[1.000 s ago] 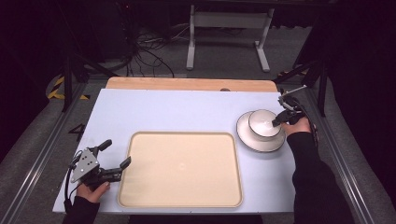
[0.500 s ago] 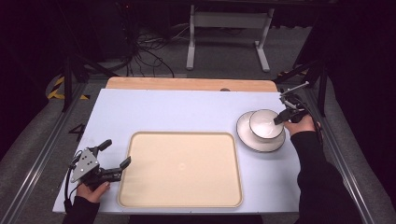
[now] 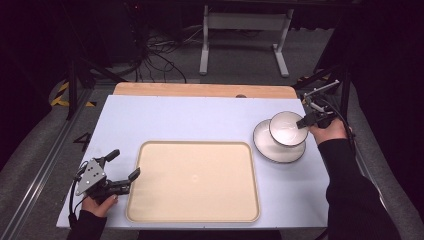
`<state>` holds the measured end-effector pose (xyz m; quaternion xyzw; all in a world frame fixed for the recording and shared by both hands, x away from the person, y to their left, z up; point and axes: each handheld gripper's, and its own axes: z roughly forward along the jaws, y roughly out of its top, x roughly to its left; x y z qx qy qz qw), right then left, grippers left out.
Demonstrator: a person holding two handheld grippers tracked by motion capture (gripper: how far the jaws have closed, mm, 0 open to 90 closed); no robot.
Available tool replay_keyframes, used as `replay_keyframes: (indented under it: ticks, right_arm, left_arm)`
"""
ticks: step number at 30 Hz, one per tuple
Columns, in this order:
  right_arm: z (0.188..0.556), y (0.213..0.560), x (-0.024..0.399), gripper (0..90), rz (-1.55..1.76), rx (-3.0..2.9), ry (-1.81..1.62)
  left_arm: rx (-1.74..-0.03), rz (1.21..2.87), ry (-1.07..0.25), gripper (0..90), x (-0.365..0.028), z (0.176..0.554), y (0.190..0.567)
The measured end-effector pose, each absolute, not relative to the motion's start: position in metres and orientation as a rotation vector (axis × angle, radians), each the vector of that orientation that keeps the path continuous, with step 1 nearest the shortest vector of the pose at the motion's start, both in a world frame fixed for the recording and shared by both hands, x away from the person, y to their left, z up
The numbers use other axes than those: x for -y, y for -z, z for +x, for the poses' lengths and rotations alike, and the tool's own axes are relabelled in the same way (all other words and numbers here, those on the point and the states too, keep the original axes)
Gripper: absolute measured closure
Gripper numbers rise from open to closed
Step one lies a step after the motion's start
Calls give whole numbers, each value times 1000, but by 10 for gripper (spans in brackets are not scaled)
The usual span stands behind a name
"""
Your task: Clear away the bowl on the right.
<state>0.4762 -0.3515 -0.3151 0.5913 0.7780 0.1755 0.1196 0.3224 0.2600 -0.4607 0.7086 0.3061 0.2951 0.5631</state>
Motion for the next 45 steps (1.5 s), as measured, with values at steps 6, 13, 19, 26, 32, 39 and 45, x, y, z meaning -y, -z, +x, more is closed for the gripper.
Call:
replay_keyframes:
  ticks: [6, 13, 19, 26, 32, 39, 45]
  right_arm:
    - [470, 301, 348, 832, 1700, -2273, -545]
    - [463, 292, 336, 832, 1638, -2303, -546]
    - [457, 285, 324, 832, 1581, -2332, -557]
    - [452, 281, 302, 832, 1504, -2393, -581]
    - [446, 277, 279, 832, 1435, -2449, -611]
    - [439, 273, 257, 832, 1366, -2506, -640]
    - [433, 270, 241, 832, 1330, -2537, -674]
  left_arm:
    - [-718, 1670, -695, 83, -260, 323, 461]
    - [-717, 1670, -695, 84, -260, 322, 461]
    - [-719, 1669, -695, 83, -260, 323, 461]
    - [-716, 1671, -696, 83, -260, 323, 461]
    - [-715, 1669, -694, 83, -260, 323, 461]
    - [-717, 1669, -695, 83, -260, 322, 461]
    - [-715, 1671, -696, 84, -260, 322, 461]
